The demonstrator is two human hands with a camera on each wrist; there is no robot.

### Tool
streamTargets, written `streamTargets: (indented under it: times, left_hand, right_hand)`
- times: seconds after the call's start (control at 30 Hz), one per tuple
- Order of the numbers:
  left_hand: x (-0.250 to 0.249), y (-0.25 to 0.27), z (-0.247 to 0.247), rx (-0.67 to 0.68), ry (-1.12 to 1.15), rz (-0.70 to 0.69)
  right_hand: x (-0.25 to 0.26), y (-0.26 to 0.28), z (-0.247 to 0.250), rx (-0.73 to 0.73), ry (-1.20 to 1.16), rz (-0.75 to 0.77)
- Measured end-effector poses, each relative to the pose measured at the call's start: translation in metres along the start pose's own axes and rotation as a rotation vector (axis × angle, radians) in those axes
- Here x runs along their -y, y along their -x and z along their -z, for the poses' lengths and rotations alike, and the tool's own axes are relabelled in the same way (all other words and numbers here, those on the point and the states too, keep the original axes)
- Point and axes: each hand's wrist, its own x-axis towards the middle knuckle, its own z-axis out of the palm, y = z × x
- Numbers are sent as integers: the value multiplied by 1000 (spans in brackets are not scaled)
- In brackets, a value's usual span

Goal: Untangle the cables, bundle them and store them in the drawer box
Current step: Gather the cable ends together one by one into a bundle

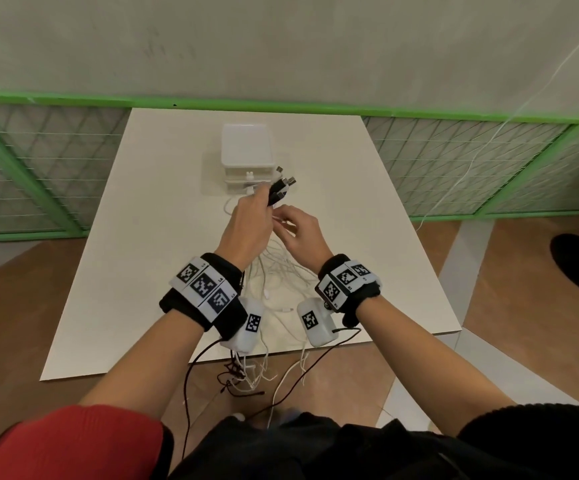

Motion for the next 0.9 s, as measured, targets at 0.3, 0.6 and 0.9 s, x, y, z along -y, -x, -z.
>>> streamTargets:
  times: [0.3,0.6,0.9]
  left_hand:
    - [3,2,18,-172,98,-6]
    - [-1,-2,28,-262,231,-2]
    - [-1,-5,28,-322,309,14]
  right_hand:
    - [-33,8,8,150,153,-135]
    - [-68,31,6,234,332,-254]
    - [-88,75,-10,500,641,-657]
